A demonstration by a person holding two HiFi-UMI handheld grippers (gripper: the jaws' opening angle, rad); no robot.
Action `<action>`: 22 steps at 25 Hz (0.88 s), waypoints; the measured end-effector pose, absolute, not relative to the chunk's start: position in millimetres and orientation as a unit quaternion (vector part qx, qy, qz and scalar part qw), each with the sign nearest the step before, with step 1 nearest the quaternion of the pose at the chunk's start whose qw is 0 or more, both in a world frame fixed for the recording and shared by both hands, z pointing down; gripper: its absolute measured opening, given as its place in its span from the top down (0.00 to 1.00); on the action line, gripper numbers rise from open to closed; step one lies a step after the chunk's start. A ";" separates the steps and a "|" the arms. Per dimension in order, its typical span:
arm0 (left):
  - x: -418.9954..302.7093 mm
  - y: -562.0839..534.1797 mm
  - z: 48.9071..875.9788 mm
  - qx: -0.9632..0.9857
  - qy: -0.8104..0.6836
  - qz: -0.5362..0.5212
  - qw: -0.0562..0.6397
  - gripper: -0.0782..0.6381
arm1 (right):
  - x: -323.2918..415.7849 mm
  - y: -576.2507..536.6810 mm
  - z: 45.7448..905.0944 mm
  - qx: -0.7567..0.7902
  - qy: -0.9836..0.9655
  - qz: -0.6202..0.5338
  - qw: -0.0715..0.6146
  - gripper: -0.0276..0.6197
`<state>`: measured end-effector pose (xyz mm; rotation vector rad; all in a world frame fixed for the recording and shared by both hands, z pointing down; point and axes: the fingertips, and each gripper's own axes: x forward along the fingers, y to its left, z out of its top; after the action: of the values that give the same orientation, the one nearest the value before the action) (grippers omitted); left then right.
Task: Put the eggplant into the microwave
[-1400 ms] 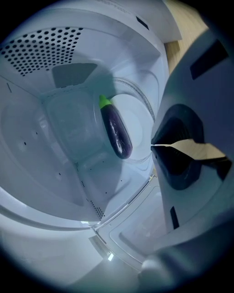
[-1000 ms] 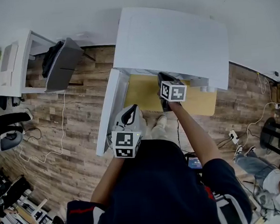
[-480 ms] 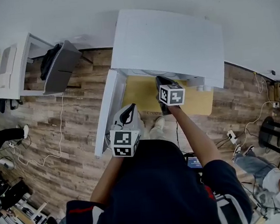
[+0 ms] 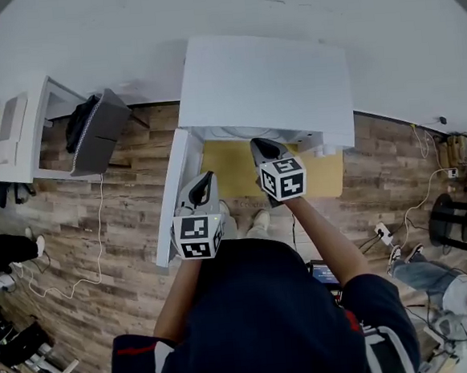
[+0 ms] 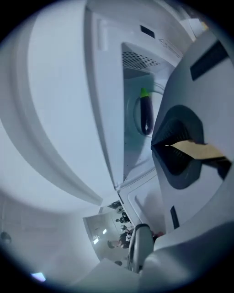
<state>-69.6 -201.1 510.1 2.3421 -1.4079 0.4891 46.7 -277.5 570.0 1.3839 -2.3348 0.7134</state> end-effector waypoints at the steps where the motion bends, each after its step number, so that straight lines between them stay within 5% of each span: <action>1: -70.9 -202.6 507.5 0.830 -0.499 0.171 0.179 0.87 | 45.8 -275.8 559.1 0.485 -0.825 0.240 0.162 0.94; 22: -68.5 -233.7 385.6 0.862 -0.493 0.100 0.055 0.87 | 51.1 -246.7 348.6 0.492 -0.866 0.082 0.037 0.94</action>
<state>-68.5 -233.7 385.6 2.6178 -1.4977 0.3032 51.1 -246.7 348.6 1.5105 -2.6590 0.2511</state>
